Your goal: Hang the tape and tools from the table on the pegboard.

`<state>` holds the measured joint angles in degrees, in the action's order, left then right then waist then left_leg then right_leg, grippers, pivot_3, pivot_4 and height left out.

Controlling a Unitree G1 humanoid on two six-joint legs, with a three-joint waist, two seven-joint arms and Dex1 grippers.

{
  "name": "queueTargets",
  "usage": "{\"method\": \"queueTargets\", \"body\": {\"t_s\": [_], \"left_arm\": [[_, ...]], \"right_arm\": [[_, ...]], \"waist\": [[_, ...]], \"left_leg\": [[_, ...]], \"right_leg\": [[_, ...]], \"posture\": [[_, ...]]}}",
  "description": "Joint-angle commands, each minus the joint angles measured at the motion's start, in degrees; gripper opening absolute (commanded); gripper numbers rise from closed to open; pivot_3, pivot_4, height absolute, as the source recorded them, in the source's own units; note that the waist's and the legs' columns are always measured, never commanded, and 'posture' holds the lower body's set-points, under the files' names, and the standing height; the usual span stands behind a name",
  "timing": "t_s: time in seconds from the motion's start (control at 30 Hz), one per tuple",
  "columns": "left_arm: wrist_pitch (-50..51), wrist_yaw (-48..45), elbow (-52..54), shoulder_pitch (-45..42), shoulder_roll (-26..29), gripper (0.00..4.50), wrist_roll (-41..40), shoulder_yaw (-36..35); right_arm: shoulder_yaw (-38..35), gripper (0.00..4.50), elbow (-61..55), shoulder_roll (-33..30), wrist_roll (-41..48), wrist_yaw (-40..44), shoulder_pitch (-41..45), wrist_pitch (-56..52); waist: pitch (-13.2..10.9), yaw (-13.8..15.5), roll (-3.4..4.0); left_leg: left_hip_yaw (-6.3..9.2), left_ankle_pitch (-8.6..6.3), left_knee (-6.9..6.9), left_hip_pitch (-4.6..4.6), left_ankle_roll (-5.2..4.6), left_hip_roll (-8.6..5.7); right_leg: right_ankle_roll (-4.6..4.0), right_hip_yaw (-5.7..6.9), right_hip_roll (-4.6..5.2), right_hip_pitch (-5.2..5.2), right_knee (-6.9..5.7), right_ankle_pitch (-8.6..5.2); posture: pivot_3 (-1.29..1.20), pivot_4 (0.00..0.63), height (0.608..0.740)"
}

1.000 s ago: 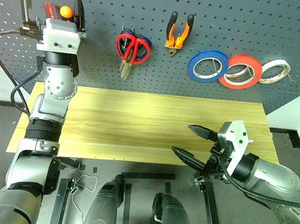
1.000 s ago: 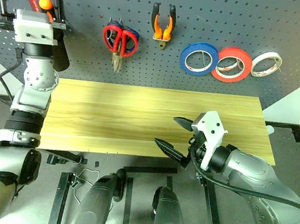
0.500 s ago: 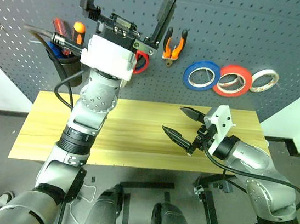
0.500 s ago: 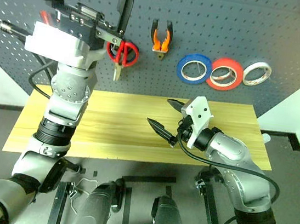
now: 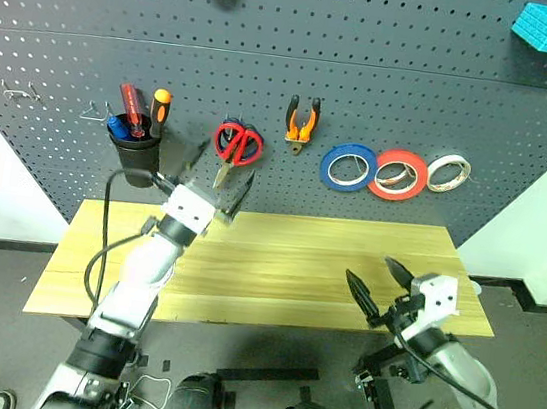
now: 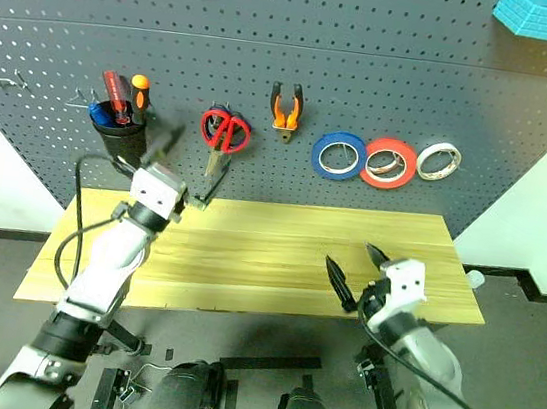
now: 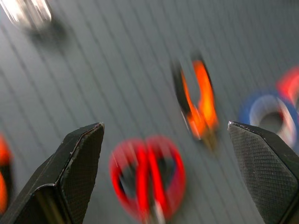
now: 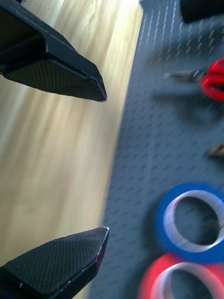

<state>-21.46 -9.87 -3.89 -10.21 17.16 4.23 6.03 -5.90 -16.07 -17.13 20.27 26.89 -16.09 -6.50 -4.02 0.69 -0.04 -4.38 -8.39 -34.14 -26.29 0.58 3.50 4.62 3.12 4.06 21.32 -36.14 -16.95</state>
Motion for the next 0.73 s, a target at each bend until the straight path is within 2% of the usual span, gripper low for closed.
{"method": "queueTargets", "body": {"t_s": [0.03, 0.17, 0.37, 0.5, 0.73], "left_arm": [[0.58, -2.89, -4.19, 2.86, 0.71, 4.42, -2.23, -1.26], [3.63, -7.95, -8.68, 7.61, 1.04, 4.42, -4.72, -0.68], [8.87, -14.25, -8.99, 11.51, 1.04, 4.42, -7.52, -0.47], [15.82, -17.98, -9.65, 11.12, 0.25, 4.42, -9.79, 0.03], [14.51, -23.19, -12.56, 10.04, 0.1, 4.42, -9.85, 0.41]], "right_arm": [[-0.92, 4.5, 1.88, 2.76, -1.01, -1.52, -3.06, 4.48], [-1.01, 4.5, 8.25, 5.77, -2.07, -1.35, -5.97, 10.01], [-0.24, 4.5, 13.14, 6.87, -2.31, 0.08, -6.25, 13.67], [-0.05, 4.5, 16.28, 7.37, -1.82, 0.38, -2.03, 13.75], [1.38, 4.5, 18.18, 7.75, -2.24, 1.05, 3.89, 13.01]], "waist": [[0.52, 0.0, 0.23], [1.06, -0.01, 0.47], [1.32, 0.09, 0.66], [1.65, 0.15, 0.96], [1.75, 0.17, 0.91]], "left_leg": [[-0.08, 0.0, -0.01, 0.01, 0.0, 0.06], [-0.18, -0.03, 0.01, 0.03, -0.03, 0.13], [-0.44, -0.05, 0.28, -0.03, -0.04, 0.27], [-0.74, -0.05, 0.48, -0.03, -0.04, 0.3], [-0.7, -0.05, 0.27, -0.01, -0.05, 0.29]], "right_leg": [[-0.01, 0.01, 0.0, 0.0, 0.0, -0.01], [-0.05, 0.01, 0.11, 0.06, 0.03, -0.03], [-0.1, 0.13, 0.45, 0.26, 0.01, 0.01], [-0.11, 0.12, 0.52, 0.44, -0.01, 0.01], [-0.1, 0.15, 0.59, 0.52, -0.02, 0.0]], "posture": [[0.04, 0.0, 0.714], [0.04, 0.0, 0.714], [0.06, 0.0, 0.714], [0.07, 0.0, 0.714], [0.09, 0.0, 0.714]]}}
